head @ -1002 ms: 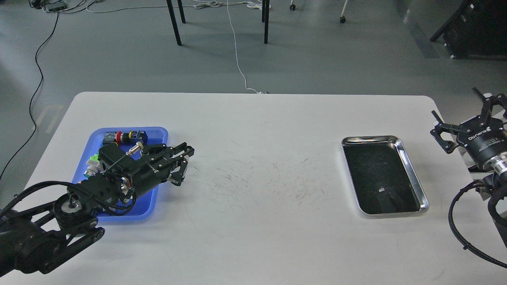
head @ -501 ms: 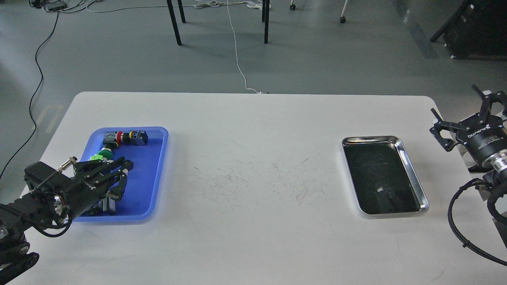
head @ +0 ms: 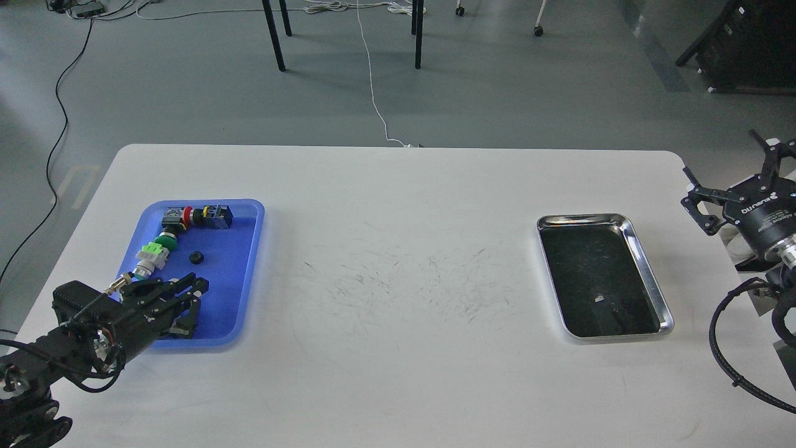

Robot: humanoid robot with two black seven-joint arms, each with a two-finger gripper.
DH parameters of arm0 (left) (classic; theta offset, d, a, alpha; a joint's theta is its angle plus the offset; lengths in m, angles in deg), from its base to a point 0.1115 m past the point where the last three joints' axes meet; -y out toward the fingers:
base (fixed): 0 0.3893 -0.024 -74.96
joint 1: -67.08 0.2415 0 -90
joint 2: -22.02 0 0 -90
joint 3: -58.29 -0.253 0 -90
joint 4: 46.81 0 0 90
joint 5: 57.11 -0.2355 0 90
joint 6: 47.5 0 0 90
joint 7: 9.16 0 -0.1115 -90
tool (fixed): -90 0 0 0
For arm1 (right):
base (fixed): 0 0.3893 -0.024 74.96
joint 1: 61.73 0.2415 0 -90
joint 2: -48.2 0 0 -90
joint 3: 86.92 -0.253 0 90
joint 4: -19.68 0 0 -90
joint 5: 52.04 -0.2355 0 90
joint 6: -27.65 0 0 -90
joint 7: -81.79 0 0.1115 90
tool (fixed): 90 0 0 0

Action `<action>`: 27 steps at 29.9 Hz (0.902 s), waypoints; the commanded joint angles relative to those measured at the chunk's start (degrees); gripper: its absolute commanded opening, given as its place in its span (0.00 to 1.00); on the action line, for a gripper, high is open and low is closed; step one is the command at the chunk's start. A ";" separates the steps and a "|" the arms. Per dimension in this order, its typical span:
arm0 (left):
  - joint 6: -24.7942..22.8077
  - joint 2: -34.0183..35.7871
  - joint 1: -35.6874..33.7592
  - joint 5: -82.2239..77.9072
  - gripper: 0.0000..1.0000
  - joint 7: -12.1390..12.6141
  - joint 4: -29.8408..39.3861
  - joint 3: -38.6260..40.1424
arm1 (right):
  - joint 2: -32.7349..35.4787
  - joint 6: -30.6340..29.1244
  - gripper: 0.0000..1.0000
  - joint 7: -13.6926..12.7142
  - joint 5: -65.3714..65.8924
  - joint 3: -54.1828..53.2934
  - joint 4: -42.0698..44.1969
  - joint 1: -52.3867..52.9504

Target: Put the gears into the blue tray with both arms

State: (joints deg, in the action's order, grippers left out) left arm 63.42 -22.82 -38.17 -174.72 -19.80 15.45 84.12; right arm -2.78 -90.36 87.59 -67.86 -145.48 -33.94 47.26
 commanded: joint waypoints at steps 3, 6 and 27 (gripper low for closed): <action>-0.35 -0.42 -0.49 0.02 0.07 0.19 -2.05 -0.08 | 0.00 0.01 0.95 0.00 0.00 0.02 0.00 0.00; -0.35 -0.51 -0.49 0.02 0.10 0.19 -2.32 0.01 | -0.08 0.01 0.95 0.00 0.00 0.02 0.00 0.00; 0.09 0.10 -8.30 4.40 0.96 -0.60 -0.30 0.71 | -0.08 0.01 0.96 0.09 0.00 -0.07 -0.18 0.44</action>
State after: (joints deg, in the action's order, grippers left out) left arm 63.43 -23.04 -44.53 -172.51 -20.24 14.34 84.57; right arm -2.86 -90.36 87.59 -67.86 -145.49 -33.95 47.35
